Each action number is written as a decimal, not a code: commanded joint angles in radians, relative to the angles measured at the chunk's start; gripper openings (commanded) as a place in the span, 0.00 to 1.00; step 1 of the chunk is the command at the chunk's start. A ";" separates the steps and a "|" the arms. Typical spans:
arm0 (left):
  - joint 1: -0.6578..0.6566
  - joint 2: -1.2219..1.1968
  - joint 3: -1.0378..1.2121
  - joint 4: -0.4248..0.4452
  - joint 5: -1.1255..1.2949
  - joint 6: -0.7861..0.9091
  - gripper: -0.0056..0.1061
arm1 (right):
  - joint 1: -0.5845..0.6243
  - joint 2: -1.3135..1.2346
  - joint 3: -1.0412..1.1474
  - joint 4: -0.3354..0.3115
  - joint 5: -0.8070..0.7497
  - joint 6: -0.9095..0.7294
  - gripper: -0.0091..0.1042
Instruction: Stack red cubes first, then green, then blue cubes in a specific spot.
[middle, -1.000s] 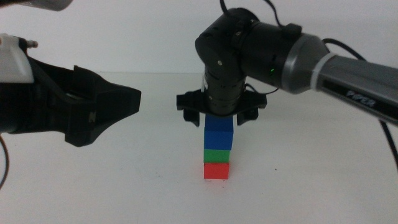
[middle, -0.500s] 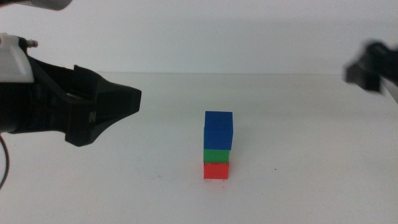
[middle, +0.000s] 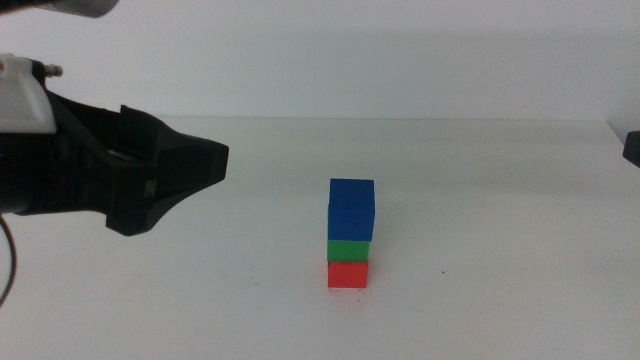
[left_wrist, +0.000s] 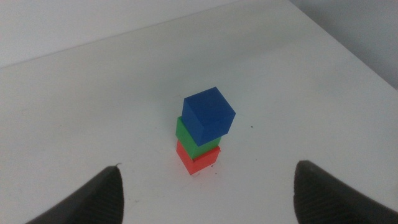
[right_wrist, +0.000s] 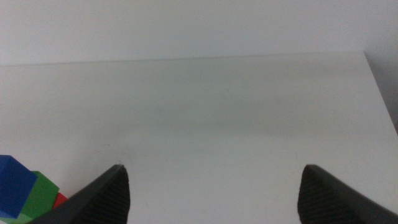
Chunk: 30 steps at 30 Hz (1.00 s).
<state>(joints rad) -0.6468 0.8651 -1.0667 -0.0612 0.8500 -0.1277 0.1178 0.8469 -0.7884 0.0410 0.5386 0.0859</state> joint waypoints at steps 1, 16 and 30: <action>0.001 -0.004 -0.009 0.001 -0.018 -0.001 0.89 | 0.003 -0.005 0.004 -0.009 -0.017 -0.016 0.90; 0.179 -0.120 0.276 0.022 -0.449 0.000 0.89 | 0.003 -0.005 0.004 -0.009 -0.017 -0.016 0.90; 0.595 -0.671 0.825 -0.007 -0.567 0.000 0.89 | -0.149 -0.416 0.455 -0.073 -0.297 -0.012 0.90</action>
<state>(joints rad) -0.0563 0.2011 -0.2532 -0.0309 0.3048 -0.1277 -0.0202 0.4360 -0.3381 -0.0159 0.2620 0.0800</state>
